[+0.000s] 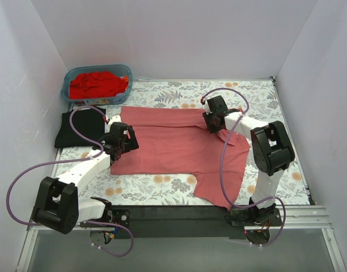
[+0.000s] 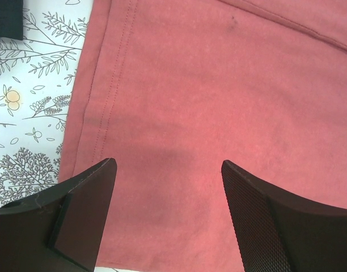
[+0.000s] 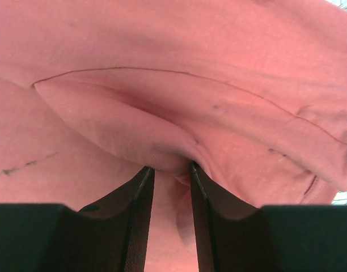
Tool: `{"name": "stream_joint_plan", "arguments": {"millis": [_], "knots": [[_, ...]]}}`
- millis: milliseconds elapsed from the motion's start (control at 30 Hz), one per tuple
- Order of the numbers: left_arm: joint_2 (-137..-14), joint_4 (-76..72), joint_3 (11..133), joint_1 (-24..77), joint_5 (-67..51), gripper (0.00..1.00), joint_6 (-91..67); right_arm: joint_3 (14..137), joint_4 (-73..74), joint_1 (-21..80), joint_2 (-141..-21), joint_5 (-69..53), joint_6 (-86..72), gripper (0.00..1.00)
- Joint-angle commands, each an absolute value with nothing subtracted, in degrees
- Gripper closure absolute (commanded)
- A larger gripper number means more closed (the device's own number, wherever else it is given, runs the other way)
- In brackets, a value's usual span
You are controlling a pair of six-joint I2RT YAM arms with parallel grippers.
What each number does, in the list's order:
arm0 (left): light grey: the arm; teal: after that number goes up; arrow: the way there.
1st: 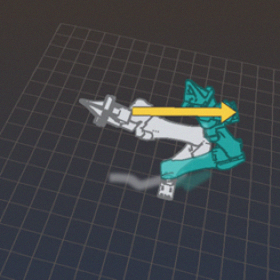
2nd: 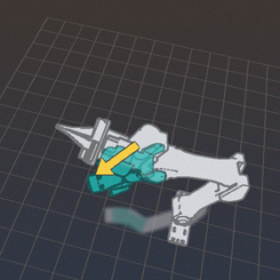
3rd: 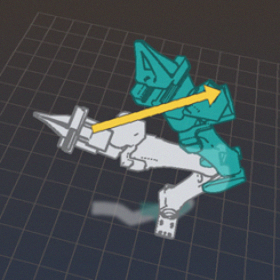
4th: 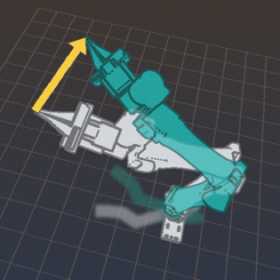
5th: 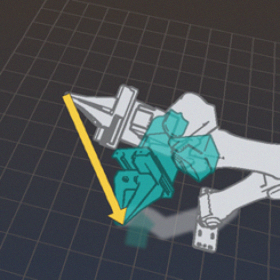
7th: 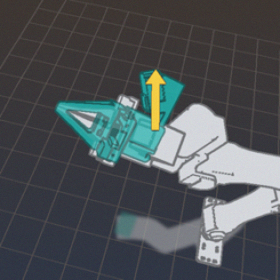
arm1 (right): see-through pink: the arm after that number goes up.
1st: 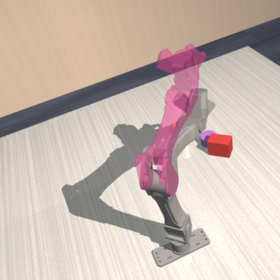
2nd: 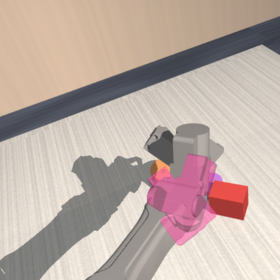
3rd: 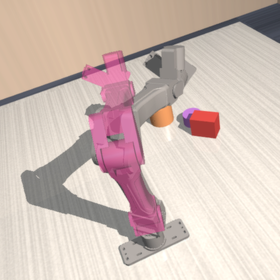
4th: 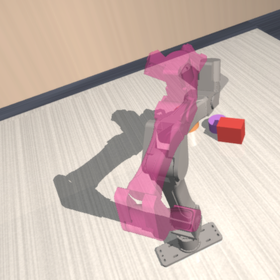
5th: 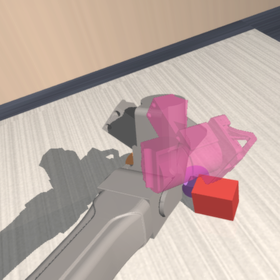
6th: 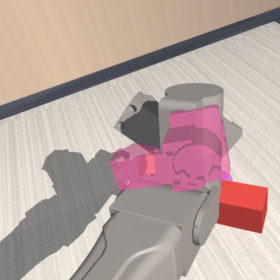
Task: Fold and stack the t-shirts
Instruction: Fold the tshirt
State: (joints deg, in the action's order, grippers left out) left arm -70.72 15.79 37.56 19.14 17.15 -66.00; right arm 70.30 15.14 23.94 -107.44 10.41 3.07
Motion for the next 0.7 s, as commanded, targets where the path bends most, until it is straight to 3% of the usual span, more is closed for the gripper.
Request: {"name": "stream_joint_plan", "arguments": {"millis": [0,500,667], "knots": [[-70.75,14.68,38.06,19.34,18.19,0.26,-65.22,73.21,14.76,23.55,-108.02,12.66,4.92,0.62],[-71.63,14.77,38.14,19.34,18.02,0.27,-64.95,74.8,16.0,23.47,-110.74,14.15,8.52,0.64],[-71.81,14.77,38.14,19.42,18.02,0.27,-64.86,74.79,16.43,23.47,-111.1,14.33,9.05,0.78]]}}
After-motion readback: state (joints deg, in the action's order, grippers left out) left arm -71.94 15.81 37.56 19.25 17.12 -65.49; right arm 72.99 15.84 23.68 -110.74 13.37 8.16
